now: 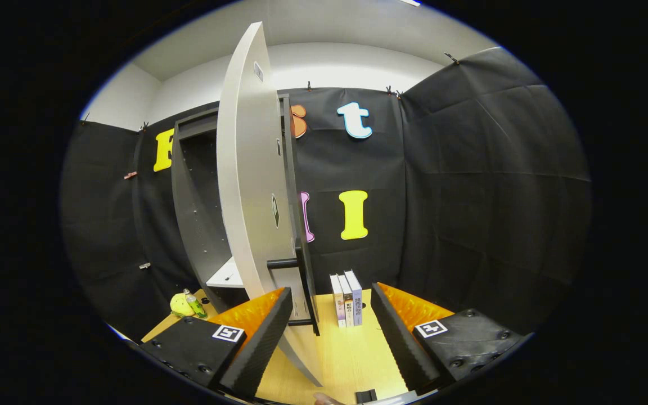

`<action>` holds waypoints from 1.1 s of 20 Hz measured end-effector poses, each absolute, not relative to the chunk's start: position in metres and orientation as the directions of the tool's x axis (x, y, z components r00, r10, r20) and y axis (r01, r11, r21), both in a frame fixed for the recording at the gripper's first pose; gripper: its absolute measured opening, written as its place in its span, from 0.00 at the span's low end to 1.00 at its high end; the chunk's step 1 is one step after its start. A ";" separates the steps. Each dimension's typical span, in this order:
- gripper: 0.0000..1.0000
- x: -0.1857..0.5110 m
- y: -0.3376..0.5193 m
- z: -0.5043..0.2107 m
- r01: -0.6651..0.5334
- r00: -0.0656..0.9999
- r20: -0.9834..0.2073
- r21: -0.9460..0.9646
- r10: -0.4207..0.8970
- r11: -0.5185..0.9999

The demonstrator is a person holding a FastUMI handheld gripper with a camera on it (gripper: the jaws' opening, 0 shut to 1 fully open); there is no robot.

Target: Open the shoe cabinet door, grab the shoes and put them into the shoe cabinet, then close the shoe cabinet door.

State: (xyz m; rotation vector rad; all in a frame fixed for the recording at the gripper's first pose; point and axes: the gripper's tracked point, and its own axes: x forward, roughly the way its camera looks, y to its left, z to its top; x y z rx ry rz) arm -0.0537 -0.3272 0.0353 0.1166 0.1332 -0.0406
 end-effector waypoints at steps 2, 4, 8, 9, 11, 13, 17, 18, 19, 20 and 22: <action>0.95 -0.055 -0.316 0.035 0.040 0.991 -0.132 0.110 -0.025 0.993; 0.95 -0.052 -0.303 0.034 0.034 0.991 -0.134 0.110 -0.019 0.993; 0.95 -0.049 -0.269 0.034 0.008 0.992 -0.130 0.104 0.006 0.994; 0.95 -0.050 -0.258 0.033 -0.002 0.991 -0.130 0.101 0.016 0.995; 0.95 -0.046 -0.236 0.033 -0.025 0.991 -0.129 0.095 0.038 0.995; 0.95 -0.041 -0.213 0.032 -0.049 0.990 -0.127 0.096 0.061 0.994; 0.95 -0.024 -0.167 0.030 -0.092 0.987 -0.122 0.110 0.105 0.990; 0.95 -0.017 -0.155 0.030 -0.102 0.986 -0.117 0.117 0.116 0.988; 0.95 -0.012 -0.143 0.030 -0.113 0.985 -0.113 0.124 0.127 0.986; 0.95 -0.006 -0.131 0.030 -0.128 0.984 -0.110 0.132 0.142 0.983; 0.95 0.007 -0.105 0.027 -0.163 0.978 -0.105 0.144 0.179 0.976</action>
